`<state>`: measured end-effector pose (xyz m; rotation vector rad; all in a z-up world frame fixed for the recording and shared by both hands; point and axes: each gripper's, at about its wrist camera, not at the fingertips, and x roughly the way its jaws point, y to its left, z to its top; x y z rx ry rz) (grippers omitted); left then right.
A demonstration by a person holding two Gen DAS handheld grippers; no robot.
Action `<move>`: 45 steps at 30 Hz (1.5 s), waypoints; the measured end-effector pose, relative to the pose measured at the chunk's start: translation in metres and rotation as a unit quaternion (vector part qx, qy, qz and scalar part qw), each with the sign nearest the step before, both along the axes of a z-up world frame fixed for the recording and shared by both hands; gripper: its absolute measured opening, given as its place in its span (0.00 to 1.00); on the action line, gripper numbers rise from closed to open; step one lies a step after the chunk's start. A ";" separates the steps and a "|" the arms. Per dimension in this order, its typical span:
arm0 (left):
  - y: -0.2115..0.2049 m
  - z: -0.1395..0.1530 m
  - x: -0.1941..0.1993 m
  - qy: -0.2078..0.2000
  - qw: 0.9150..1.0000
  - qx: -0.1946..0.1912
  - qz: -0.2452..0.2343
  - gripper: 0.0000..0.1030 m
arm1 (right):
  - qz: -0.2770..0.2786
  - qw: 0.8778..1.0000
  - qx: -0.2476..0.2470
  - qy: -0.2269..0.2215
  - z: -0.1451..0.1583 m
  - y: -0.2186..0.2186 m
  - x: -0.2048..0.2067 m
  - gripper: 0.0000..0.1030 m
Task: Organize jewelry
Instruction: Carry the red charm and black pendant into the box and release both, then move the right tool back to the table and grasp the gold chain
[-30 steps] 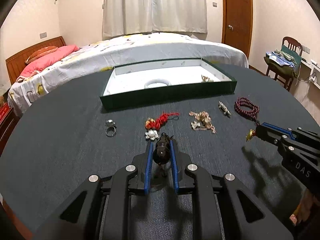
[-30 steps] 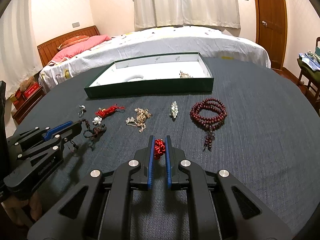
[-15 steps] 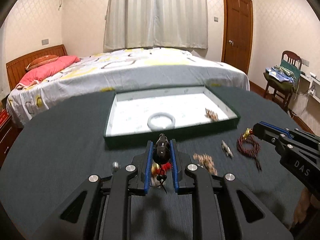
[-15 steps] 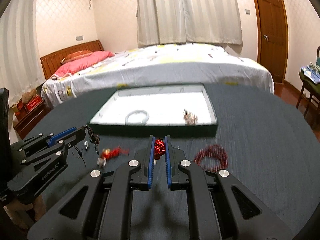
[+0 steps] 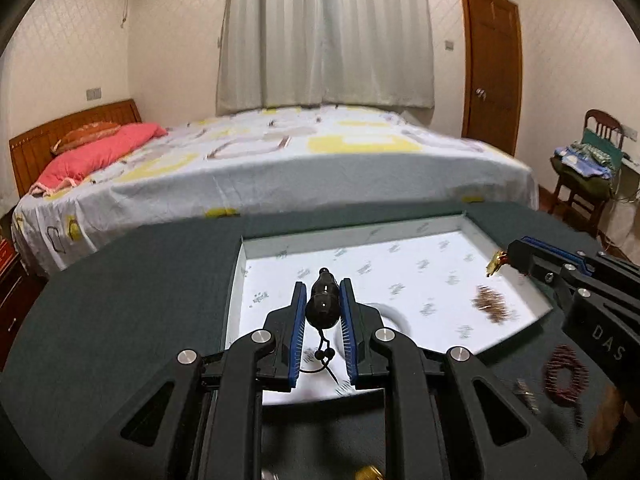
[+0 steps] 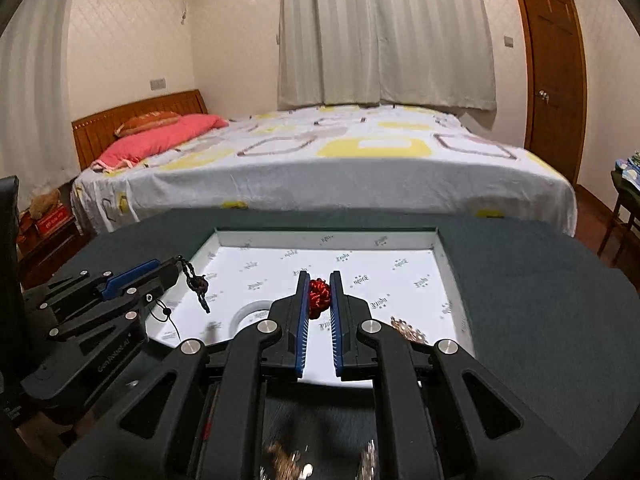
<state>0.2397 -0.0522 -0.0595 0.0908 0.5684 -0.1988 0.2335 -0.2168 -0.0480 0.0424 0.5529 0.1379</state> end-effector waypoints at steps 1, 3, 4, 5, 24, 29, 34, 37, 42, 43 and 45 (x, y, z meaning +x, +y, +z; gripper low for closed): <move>0.002 -0.008 0.011 0.013 1.000 -0.001 0.005 0.17 | -0.002 1.000 -0.001 0.007 -0.005 0.000 0.007 0.10; 0.006 -0.019 0.022 0.034 0.999 -0.004 0.011 0.17 | -0.005 1.000 -0.001 0.026 -0.020 -0.002 0.022 0.10; 0.009 -0.027 0.032 0.051 0.999 -0.005 0.017 0.17 | -0.007 0.999 0.001 0.036 -0.026 -0.002 0.028 0.10; 0.011 -0.031 0.035 0.059 0.998 -0.006 0.021 0.17 | -0.009 0.999 0.002 0.048 -0.033 -0.004 0.035 0.10; 0.012 -0.064 0.063 0.150 0.988 -0.007 0.018 0.30 | -0.009 0.989 -0.015 0.146 -0.071 -0.001 0.069 0.19; 0.002 -0.061 0.059 0.136 0.990 0.019 0.014 0.52 | -0.013 0.989 -0.009 0.150 -0.072 -0.005 0.068 0.31; 0.005 -0.060 0.059 0.136 0.991 0.006 0.016 0.64 | -0.013 0.989 -0.008 0.149 -0.072 -0.006 0.068 0.32; 0.006 -0.061 0.061 0.140 0.990 0.001 0.017 0.64 | -0.014 0.989 -0.008 0.144 -0.071 -0.007 0.065 0.32; 0.006 -0.056 0.055 0.129 0.991 0.000 0.016 0.64 | -0.021 0.992 -0.001 0.126 -0.059 -0.011 0.056 0.32; 0.007 -0.053 0.052 0.125 0.992 -0.001 0.017 0.64 | -0.022 0.993 0.000 0.119 -0.055 -0.012 0.052 0.32; 0.008 -0.048 0.046 0.115 0.993 -0.004 0.017 0.64 | -0.022 0.994 0.003 0.109 -0.046 -0.014 0.044 0.32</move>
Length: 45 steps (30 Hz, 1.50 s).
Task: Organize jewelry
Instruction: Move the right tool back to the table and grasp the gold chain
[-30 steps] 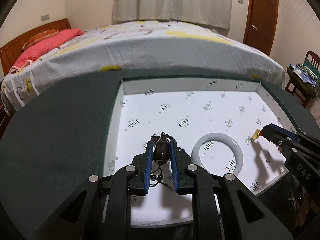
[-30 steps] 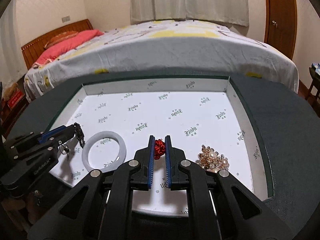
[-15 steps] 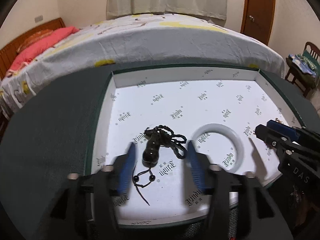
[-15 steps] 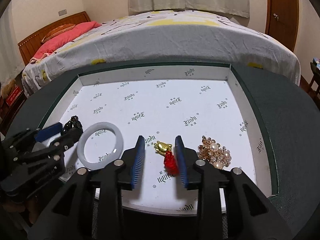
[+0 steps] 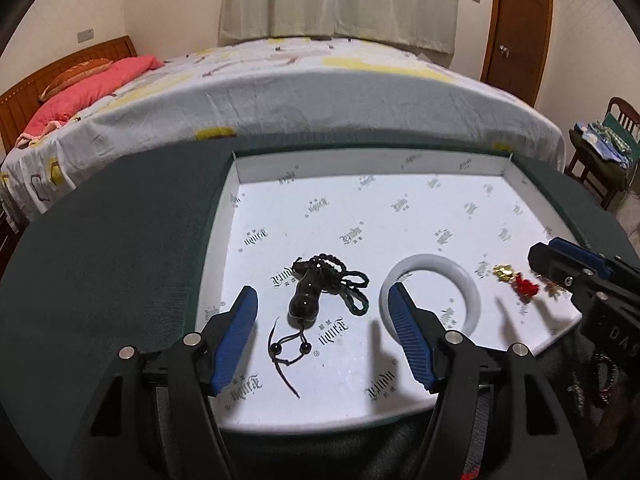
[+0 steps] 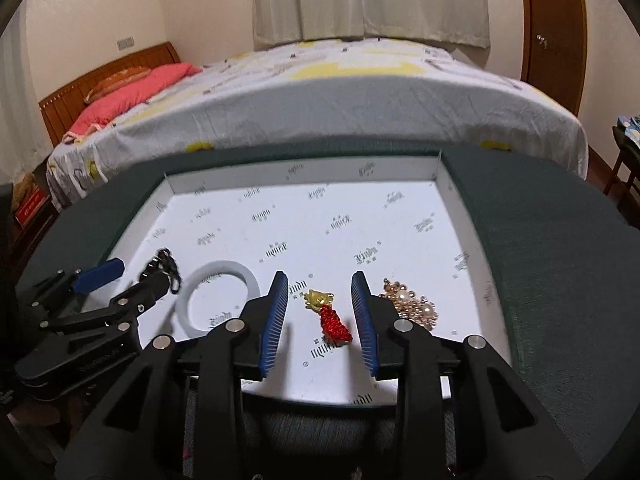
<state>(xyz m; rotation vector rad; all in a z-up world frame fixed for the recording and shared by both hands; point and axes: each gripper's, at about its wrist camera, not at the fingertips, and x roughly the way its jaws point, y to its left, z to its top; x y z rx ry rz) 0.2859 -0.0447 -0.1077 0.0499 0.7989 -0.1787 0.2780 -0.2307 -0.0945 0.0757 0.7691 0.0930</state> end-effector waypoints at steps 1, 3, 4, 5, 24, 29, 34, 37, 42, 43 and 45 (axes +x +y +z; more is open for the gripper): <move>0.001 0.004 -0.005 -0.007 1.000 -0.001 0.002 0.64 | 0.000 1.000 0.001 -0.004 0.004 -0.001 -0.003 0.32; 0.002 0.012 -0.014 -0.022 1.000 -0.003 0.005 0.64 | 0.001 1.000 0.003 -0.015 0.012 -0.002 -0.016 0.32; 0.004 0.017 -0.020 -0.030 0.999 -0.004 0.008 0.64 | 0.001 1.000 0.004 -0.018 0.015 -0.002 -0.020 0.32; 0.005 0.021 -0.026 -0.039 0.999 -0.003 0.012 0.64 | 0.000 1.000 0.006 -0.023 0.018 -0.003 -0.028 0.32; 0.024 0.015 -0.122 -0.040 0.998 0.005 0.042 0.72 | 0.014 1.000 0.009 0.011 -0.002 0.003 -0.126 0.32; 0.021 0.003 -0.134 -0.019 0.999 0.014 0.040 0.72 | 0.023 0.999 0.010 0.026 -0.012 0.011 -0.134 0.32; 0.019 -0.001 -0.140 -0.022 0.998 0.031 0.039 0.72 | 0.033 0.999 0.007 0.035 -0.018 0.018 -0.133 0.34; 0.020 -0.002 -0.142 -0.023 0.998 0.032 0.043 0.72 | 0.036 0.998 0.003 0.043 -0.021 0.023 -0.129 0.34; 0.022 -0.004 -0.141 -0.019 0.998 0.030 0.044 0.72 | 0.039 0.998 -0.002 0.054 -0.026 0.029 -0.121 0.34; 0.023 -0.005 -0.141 -0.018 0.998 0.029 0.044 0.72 | 0.039 0.998 -0.004 0.056 -0.027 0.030 -0.119 0.34; 0.023 -0.005 -0.141 -0.017 0.998 0.028 0.044 0.72 | 0.038 0.997 -0.007 0.062 -0.029 0.031 -0.115 0.34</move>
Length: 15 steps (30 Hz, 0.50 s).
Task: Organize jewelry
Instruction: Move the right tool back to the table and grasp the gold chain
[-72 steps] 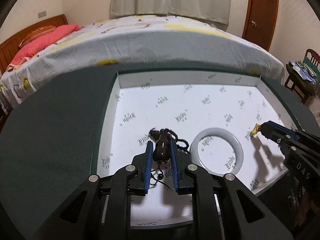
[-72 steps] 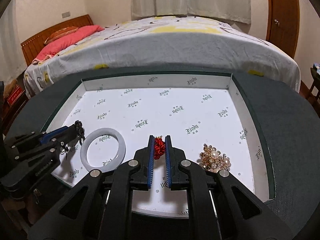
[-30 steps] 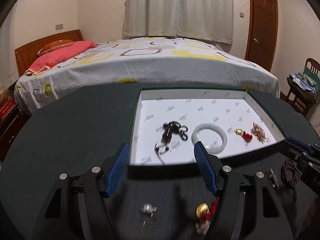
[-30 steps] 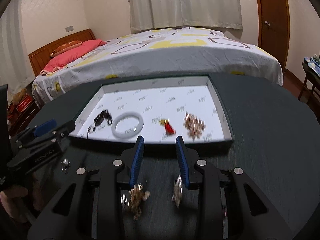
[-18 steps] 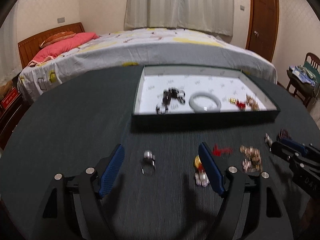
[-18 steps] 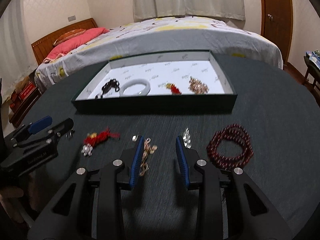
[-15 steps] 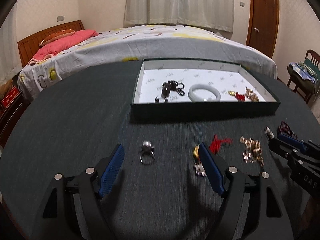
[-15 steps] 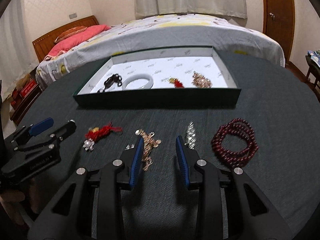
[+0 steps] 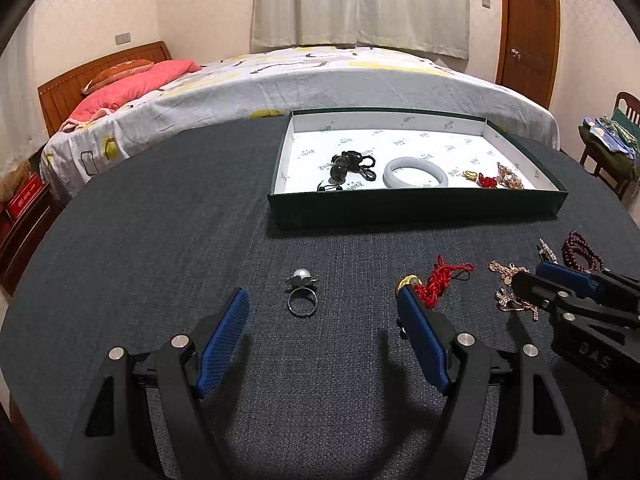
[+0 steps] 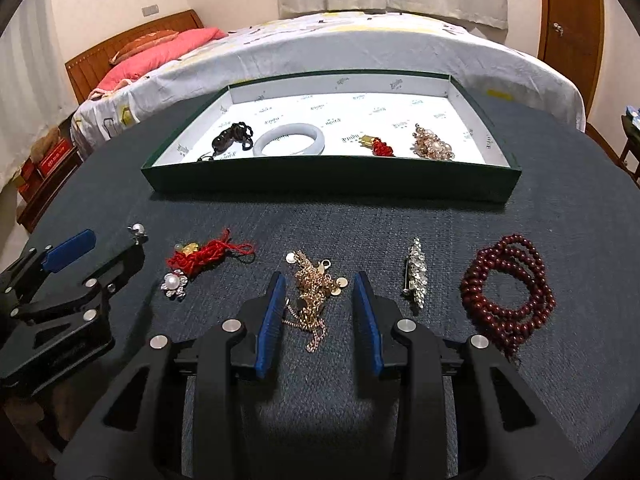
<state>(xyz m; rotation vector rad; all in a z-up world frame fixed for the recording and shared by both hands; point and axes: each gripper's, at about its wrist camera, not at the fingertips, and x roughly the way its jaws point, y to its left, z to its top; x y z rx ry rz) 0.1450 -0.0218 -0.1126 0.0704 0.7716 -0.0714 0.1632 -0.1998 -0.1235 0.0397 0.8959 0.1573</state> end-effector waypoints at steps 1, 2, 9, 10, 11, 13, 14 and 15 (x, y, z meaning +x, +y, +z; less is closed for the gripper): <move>0.000 0.000 0.000 0.001 1.000 -0.001 -0.001 0.72 | 0.000 1.000 0.000 0.003 -0.001 0.001 0.002 0.34; 0.000 0.000 0.000 0.001 1.000 -0.002 -0.001 0.72 | 0.001 1.000 -0.003 0.006 -0.002 0.001 0.003 0.34; -0.002 -0.001 0.002 0.008 1.000 -0.005 -0.006 0.72 | 0.022 1.000 -0.016 0.004 0.000 0.009 0.000 0.11; -0.003 -0.001 0.002 0.009 1.000 -0.004 -0.008 0.72 | 0.028 0.999 -0.020 0.003 0.000 0.011 -0.001 0.11; -0.004 -0.001 0.002 0.010 1.000 -0.003 -0.008 0.72 | 0.031 0.999 -0.024 0.002 0.000 0.013 -0.002 0.11; -0.003 -0.002 0.003 0.012 1.000 -0.006 -0.008 0.72 | 0.032 0.999 -0.019 0.002 0.000 0.011 -0.003 0.10; -0.002 -0.002 0.003 0.014 1.000 -0.009 -0.008 0.72 | 0.030 0.999 -0.012 0.003 0.001 0.009 -0.003 0.10; -0.002 -0.002 0.004 0.016 1.000 -0.011 -0.006 0.72 | 0.029 1.000 -0.007 0.004 0.001 0.007 -0.003 0.10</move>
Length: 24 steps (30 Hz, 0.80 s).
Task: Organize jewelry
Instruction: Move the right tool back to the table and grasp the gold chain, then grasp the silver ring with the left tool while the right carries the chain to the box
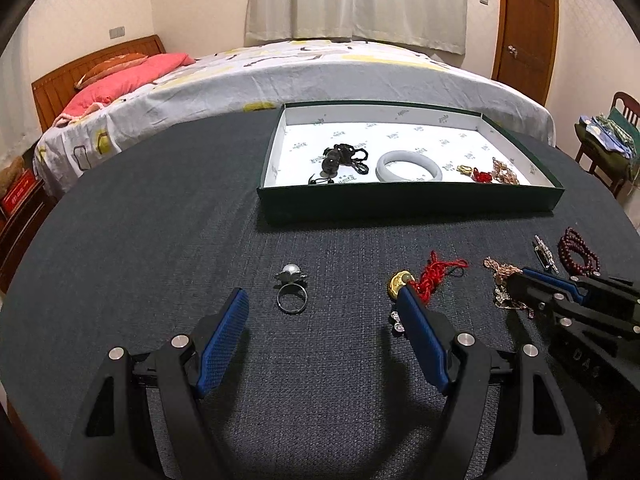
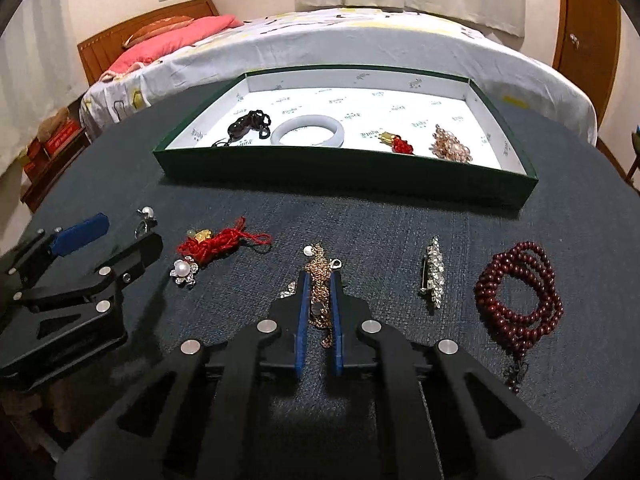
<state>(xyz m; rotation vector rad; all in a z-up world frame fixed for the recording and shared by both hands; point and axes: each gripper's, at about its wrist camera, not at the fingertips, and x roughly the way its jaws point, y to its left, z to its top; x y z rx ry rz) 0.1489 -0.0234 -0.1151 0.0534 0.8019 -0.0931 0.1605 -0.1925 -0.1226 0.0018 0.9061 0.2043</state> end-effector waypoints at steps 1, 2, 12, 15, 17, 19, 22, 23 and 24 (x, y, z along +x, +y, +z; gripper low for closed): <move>0.001 -0.001 0.001 0.003 1.000 -0.003 0.002 0.72 | -0.002 1.000 0.006 0.000 0.001 -0.002 0.000 0.10; 0.002 -0.001 0.002 0.007 1.000 -0.006 0.003 0.72 | -0.003 1.000 0.009 -0.001 0.002 -0.004 -0.001 0.10; -0.002 -0.003 0.004 0.011 1.000 0.004 -0.002 0.72 | -0.010 1.000 0.023 -0.011 0.006 -0.015 -0.004 0.09; -0.002 -0.003 0.005 0.010 1.000 0.006 -0.002 0.72 | -0.012 1.000 0.023 -0.011 0.005 -0.016 -0.004 0.09; -0.001 -0.003 0.006 0.010 1.000 0.008 0.000 0.72 | -0.013 1.000 0.021 -0.013 0.005 -0.016 -0.005 0.09; 0.001 -0.004 0.007 0.012 1.000 0.009 0.003 0.72 | -0.014 1.000 0.018 -0.016 0.006 -0.016 -0.006 0.09; 0.007 -0.006 0.011 0.017 1.000 0.009 0.013 0.72 | -0.016 1.000 0.014 -0.020 0.007 -0.017 -0.006 0.09; 0.009 -0.006 0.012 0.020 1.000 0.008 0.017 0.72 | -0.016 1.000 0.014 -0.020 0.007 -0.017 -0.006 0.09; 0.012 -0.007 0.013 0.023 0.999 0.005 0.022 0.72 | -0.016 1.000 0.014 -0.020 0.007 -0.018 -0.006 0.09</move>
